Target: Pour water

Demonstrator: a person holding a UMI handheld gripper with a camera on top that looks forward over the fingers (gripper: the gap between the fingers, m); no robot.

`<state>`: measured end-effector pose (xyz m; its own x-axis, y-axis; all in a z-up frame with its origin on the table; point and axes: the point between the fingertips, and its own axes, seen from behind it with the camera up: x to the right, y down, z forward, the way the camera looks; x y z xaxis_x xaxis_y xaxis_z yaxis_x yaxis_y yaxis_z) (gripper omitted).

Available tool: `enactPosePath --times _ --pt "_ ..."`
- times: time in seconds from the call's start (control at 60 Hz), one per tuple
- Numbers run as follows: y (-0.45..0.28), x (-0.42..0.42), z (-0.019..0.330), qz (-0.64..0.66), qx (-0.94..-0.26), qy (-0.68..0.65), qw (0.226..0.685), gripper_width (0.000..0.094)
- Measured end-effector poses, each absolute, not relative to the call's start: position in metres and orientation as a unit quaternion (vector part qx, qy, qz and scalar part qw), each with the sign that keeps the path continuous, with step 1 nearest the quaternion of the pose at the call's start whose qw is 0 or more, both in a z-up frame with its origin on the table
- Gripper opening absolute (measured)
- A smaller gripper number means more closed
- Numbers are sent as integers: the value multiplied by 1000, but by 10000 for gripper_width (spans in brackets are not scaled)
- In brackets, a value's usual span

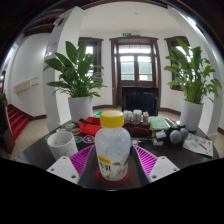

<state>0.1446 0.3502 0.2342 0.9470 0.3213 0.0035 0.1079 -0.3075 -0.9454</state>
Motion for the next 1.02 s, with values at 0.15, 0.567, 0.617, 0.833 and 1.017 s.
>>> enactPosePath --times 0.15,0.567,0.617,0.833,1.017 --pt "300 167 235 69 -815 -117 563 818" --pt "159 214 288 39 -812 -59 580 826" --pt "152 217 295 37 -809 -58 584 827" --pt "134 227 317 40 -800 -47 597 823" --pt "132 228 323 40 -796 -43 602 826"
